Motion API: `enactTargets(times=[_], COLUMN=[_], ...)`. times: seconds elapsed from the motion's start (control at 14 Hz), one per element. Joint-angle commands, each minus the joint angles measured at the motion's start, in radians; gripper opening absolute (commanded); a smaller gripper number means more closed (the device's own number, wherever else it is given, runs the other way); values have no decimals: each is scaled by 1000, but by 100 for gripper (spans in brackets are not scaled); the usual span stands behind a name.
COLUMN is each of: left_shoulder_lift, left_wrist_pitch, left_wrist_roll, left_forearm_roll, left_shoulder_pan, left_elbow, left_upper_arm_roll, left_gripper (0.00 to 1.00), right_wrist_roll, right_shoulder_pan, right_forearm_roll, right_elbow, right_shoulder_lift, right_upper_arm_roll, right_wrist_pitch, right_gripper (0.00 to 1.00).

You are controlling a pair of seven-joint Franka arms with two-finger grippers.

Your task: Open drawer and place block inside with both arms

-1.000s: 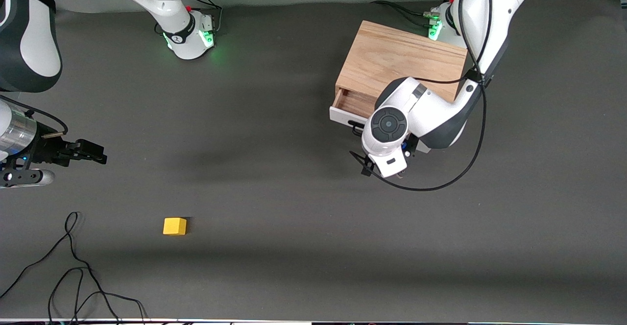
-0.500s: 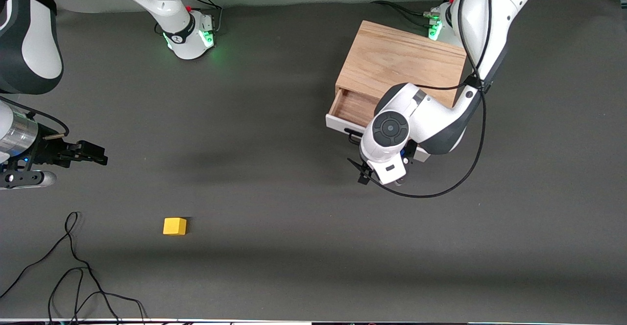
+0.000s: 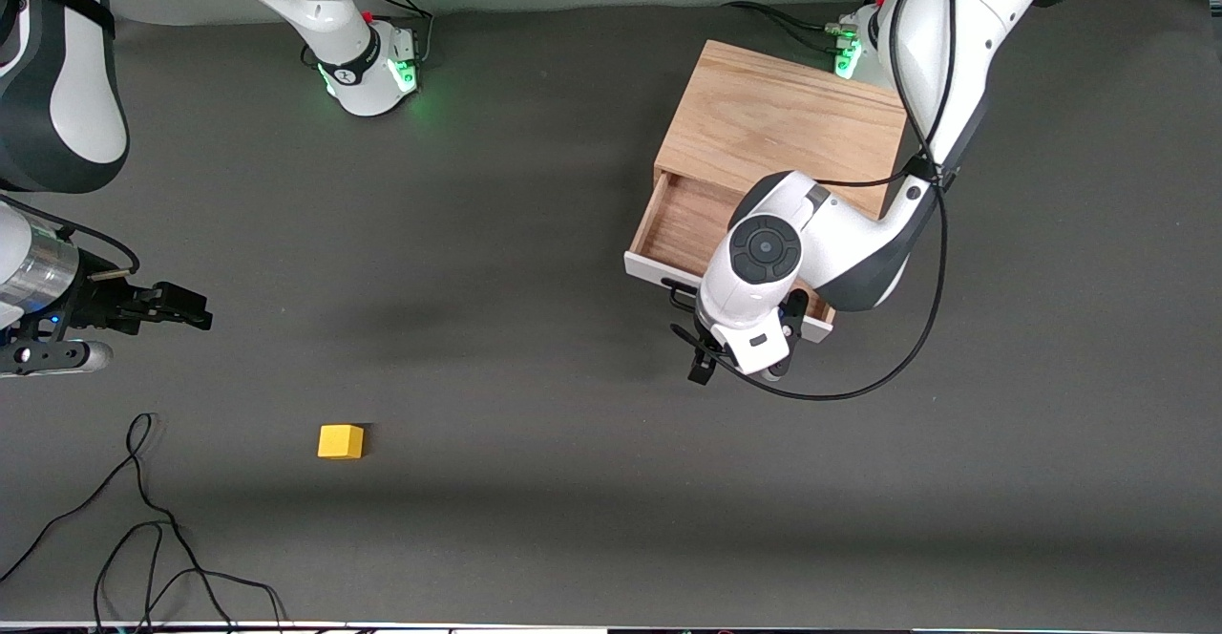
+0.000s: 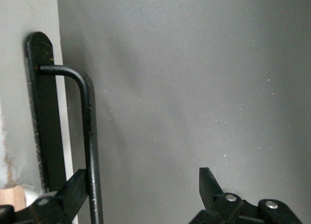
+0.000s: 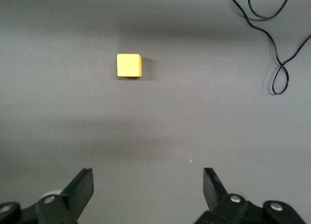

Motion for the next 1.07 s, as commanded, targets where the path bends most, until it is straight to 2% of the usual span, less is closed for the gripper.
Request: enactTargets(times=[0.0, 0.43, 0.64, 0.79, 1.0], left_shoulder_lift=[24, 38, 16, -10, -88], left_wrist_pitch=[14, 14, 5, -12, -139], left_wrist_roll=[-32, -32, -15, 20, 176], left_forearm_roll=[31, 36, 57, 106, 79], left_shoulder_pan=[-20, -20, -9, 19, 84], left_elbow=[60, 120, 201, 224, 223], left_upper_arm_roll=[12, 12, 12, 12, -2], left_gripper=[100, 100, 100, 100, 100], right_wrist_roll=[2, 2, 2, 7, 1], right_shoulder_pan=[6, 6, 6, 6, 6], right_forearm_roll=[-8, -8, -7, -2, 93], right_elbow=[-5, -5, -13, -18, -16], right_shoulder_lift=[0, 20, 39, 81, 194], right_upper_arm_roll=[-3, -3, -3, -2, -2], right_wrist_pitch=[15, 33, 61, 108, 238], right_gripper=[100, 100, 100, 100, 100])
